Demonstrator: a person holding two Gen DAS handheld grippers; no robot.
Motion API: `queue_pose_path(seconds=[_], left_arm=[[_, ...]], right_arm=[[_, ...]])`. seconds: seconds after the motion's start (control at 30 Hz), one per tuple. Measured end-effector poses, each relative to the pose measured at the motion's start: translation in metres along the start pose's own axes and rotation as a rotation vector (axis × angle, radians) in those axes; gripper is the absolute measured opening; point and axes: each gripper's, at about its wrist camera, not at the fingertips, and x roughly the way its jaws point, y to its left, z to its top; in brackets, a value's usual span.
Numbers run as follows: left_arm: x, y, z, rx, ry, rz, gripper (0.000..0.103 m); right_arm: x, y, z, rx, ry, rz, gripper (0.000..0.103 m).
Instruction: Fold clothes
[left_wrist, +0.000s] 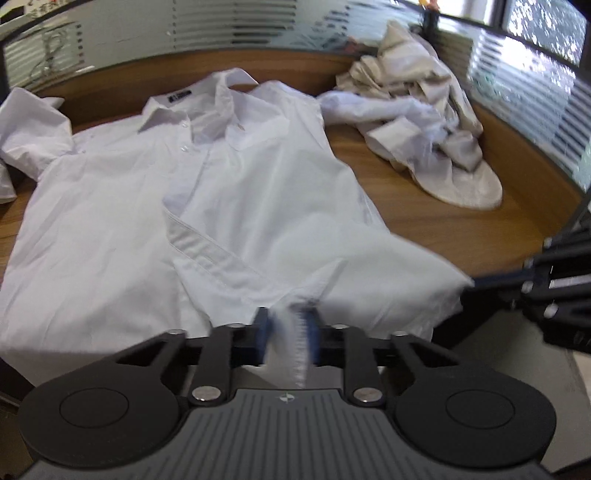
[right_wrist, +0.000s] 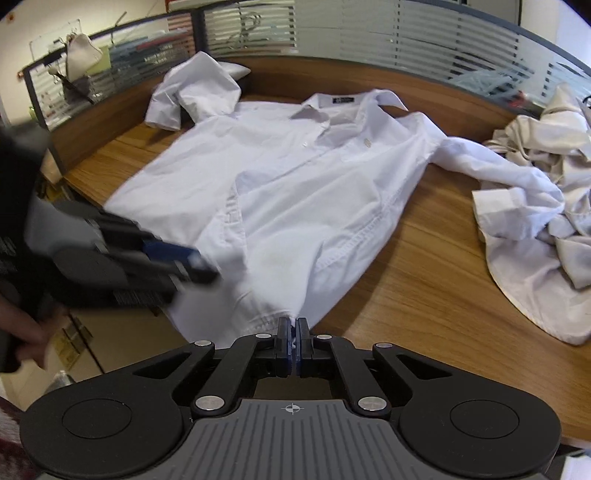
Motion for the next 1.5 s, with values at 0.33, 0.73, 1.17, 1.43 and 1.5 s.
queue_pose_path(seconds=[0.33,0.73,1.17,1.43,1.5], left_arm=[[-0.083,0.054,0.091,-0.209,-0.251,0.063,0.006],[-0.125,0.074,0.164,-0.182,-0.366,0.081,0.006],[-0.131,0.093,0.221,-0.161,-0.409,0.026,0.006],[-0.125,0.106,0.243,-0.14,-0.41,-0.019,0.006],[-0.122,0.111,0.246,-0.138,-0.404,-0.03,0.006]], right_arm=[[-0.003,-0.019,-0.015,0.085,-0.032,0.179,0.008],[0.022,-0.002,-0.022,-0.15,-0.077,0.212,0.024],[0.097,0.016,0.019,-0.297,-0.054,0.31,0.032],[0.13,0.038,0.026,-0.306,-0.003,0.366,0.024],[0.134,0.042,0.023,-0.278,0.031,0.376,0.003]])
